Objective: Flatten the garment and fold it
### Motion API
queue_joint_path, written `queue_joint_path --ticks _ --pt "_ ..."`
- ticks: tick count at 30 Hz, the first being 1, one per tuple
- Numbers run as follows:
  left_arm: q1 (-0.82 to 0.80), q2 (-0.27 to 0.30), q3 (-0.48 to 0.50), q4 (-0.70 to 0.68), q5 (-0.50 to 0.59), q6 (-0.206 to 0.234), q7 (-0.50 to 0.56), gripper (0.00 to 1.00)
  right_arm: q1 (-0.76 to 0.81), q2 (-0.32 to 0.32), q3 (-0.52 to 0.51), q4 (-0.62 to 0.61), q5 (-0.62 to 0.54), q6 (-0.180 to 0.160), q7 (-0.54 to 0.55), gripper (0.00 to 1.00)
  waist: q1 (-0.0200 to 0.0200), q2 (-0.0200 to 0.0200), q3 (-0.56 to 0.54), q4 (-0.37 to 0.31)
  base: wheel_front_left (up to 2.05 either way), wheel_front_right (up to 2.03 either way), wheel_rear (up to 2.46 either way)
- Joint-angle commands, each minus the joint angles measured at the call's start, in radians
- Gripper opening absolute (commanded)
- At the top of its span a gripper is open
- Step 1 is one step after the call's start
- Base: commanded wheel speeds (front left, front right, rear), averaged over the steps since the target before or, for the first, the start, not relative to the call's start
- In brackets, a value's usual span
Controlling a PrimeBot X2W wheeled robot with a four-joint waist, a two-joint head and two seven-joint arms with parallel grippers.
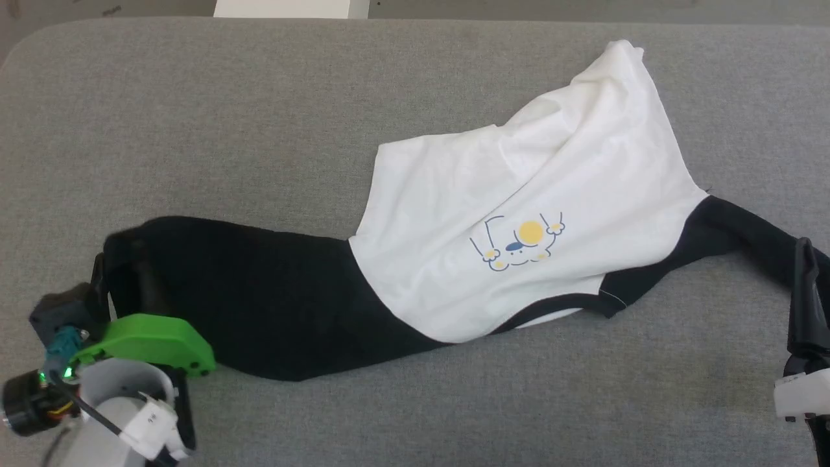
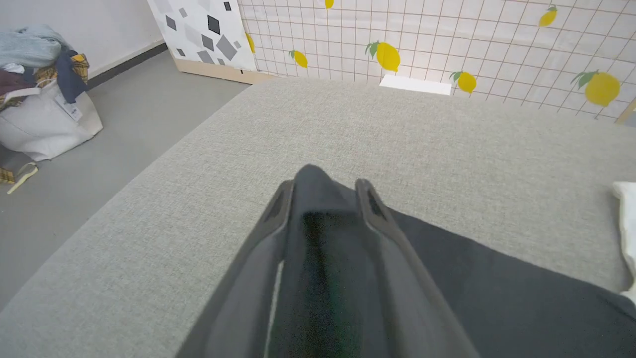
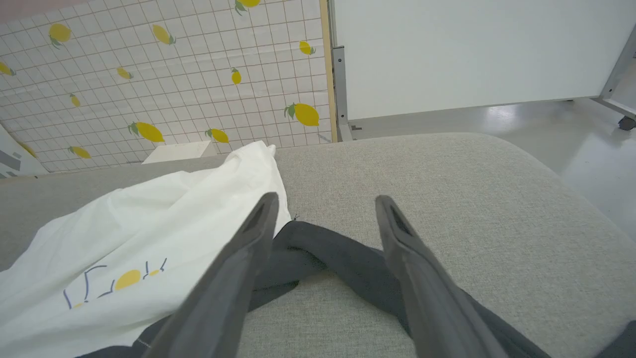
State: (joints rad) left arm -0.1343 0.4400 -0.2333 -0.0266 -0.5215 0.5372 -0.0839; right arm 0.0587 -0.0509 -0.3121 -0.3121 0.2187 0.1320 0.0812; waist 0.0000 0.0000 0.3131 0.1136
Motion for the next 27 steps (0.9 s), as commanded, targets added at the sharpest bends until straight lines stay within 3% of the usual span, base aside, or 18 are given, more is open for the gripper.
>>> queue_joint_path --ticks 1,7,11,16,21,27 --pt "0.002 -0.021 0.006 0.005 -0.016 -0.013 -0.031 1.00 -0.006 0.001 0.003 -0.006 -0.005 -0.001 0.003 1.00 0.0000 0.0000 -0.002 0.000 0.00 0.00 0.00" --pt "-0.013 -0.055 0.021 -0.097 -0.002 -0.083 -0.159 1.00 0.002 0.001 0.003 0.006 0.001 -0.001 0.002 1.00 0.0000 0.0000 -0.029 0.003 0.00 0.00 0.00" --pt "-0.007 -0.075 0.016 -0.251 0.086 -0.138 -0.177 1.00 0.004 0.001 0.007 0.014 0.004 -0.001 -0.002 1.00 0.0000 0.0000 -0.045 0.000 0.00 0.00 0.00" --pt "0.058 -0.161 0.007 -0.402 0.220 -0.200 -0.177 1.00 0.013 0.001 0.025 0.022 0.015 -0.001 -0.010 1.00 0.0000 0.0000 -0.058 -0.016 0.00 0.00 0.00" --pt "0.160 -0.259 0.001 -0.402 0.287 -0.271 -0.178 1.00 0.029 0.001 0.037 0.000 0.019 -0.001 -0.004 1.00 0.0000 0.0000 -0.057 -0.020 0.00 0.00 0.00" --pt "0.169 -0.304 0.015 -0.383 0.344 -0.329 -0.178 1.00 -0.048 -0.006 0.116 -0.080 -0.001 -0.001 0.083 1.00 0.0000 0.0000 -0.025 -0.007 0.00 0.00 0.00"
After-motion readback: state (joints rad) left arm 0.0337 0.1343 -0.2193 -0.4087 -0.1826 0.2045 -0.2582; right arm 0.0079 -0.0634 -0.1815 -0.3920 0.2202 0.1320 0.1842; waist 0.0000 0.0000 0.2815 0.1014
